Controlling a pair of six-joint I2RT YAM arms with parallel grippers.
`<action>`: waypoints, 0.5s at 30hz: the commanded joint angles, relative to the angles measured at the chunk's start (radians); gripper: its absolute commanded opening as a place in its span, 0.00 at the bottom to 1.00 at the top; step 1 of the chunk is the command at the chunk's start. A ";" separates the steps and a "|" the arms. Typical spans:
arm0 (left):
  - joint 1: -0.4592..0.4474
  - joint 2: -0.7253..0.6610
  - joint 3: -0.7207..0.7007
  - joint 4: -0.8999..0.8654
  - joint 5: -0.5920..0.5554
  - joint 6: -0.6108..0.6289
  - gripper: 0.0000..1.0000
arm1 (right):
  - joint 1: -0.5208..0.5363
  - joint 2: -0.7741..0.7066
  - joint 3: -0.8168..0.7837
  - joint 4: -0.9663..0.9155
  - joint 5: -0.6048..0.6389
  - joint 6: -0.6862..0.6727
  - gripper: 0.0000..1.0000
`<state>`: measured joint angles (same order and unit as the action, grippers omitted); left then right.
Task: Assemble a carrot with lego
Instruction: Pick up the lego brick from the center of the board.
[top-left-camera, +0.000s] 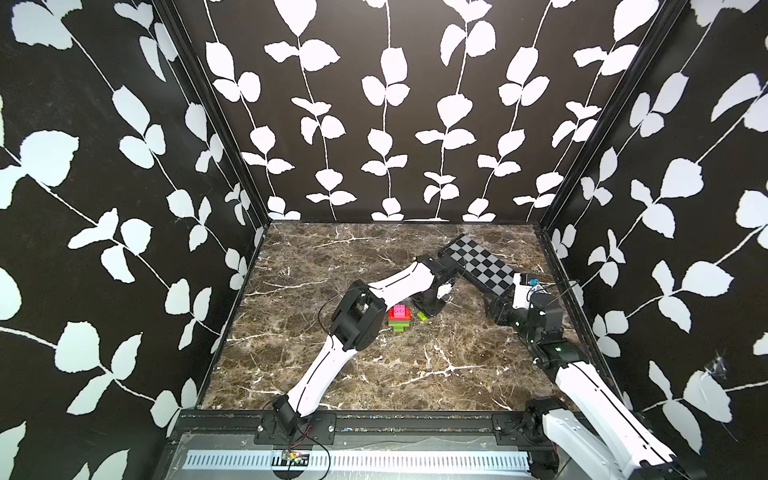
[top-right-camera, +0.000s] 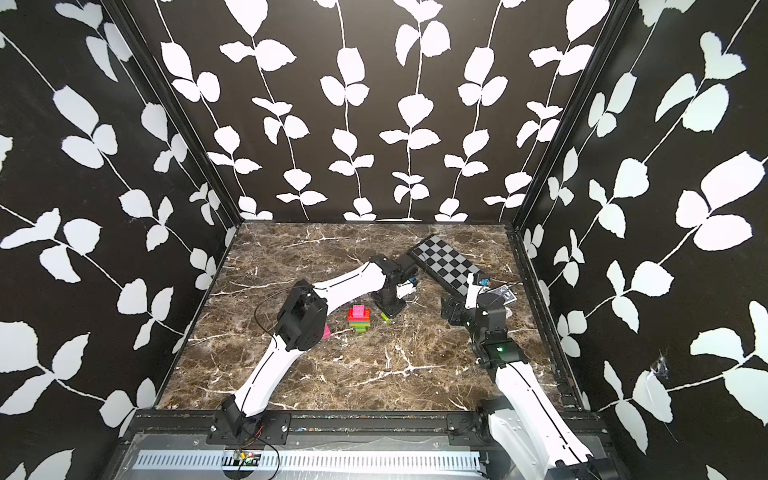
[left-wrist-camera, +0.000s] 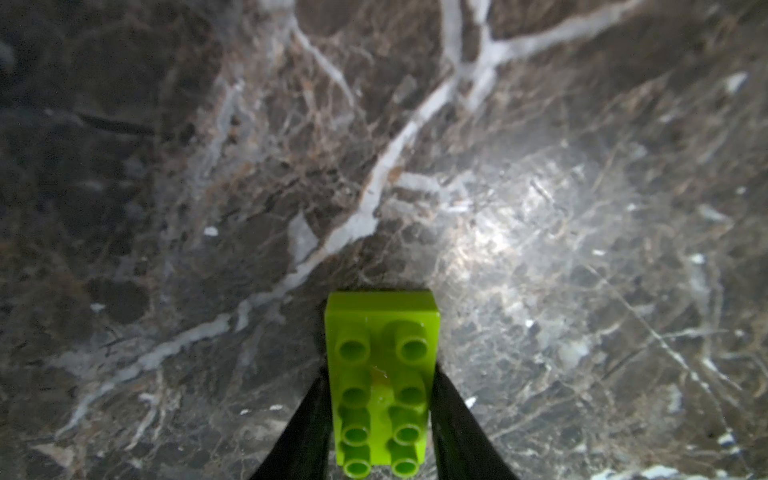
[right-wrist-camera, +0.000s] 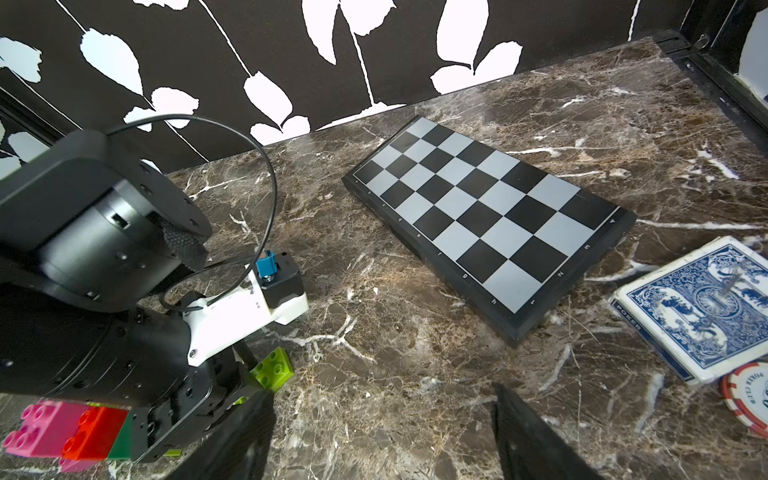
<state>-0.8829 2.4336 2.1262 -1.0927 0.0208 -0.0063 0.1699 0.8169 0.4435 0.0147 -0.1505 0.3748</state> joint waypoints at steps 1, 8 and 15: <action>-0.004 0.022 -0.022 0.028 -0.004 -0.006 0.34 | -0.004 -0.010 -0.030 0.037 -0.008 0.006 0.82; 0.002 -0.092 -0.027 0.150 0.046 0.113 0.15 | -0.003 -0.034 -0.026 -0.003 0.008 -0.015 0.82; 0.045 -0.326 -0.045 0.109 0.150 0.369 0.08 | -0.002 -0.117 -0.015 -0.048 -0.018 -0.073 0.78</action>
<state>-0.8650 2.2932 2.0754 -0.9596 0.1051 0.2081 0.1699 0.7193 0.4431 -0.0269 -0.1471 0.3389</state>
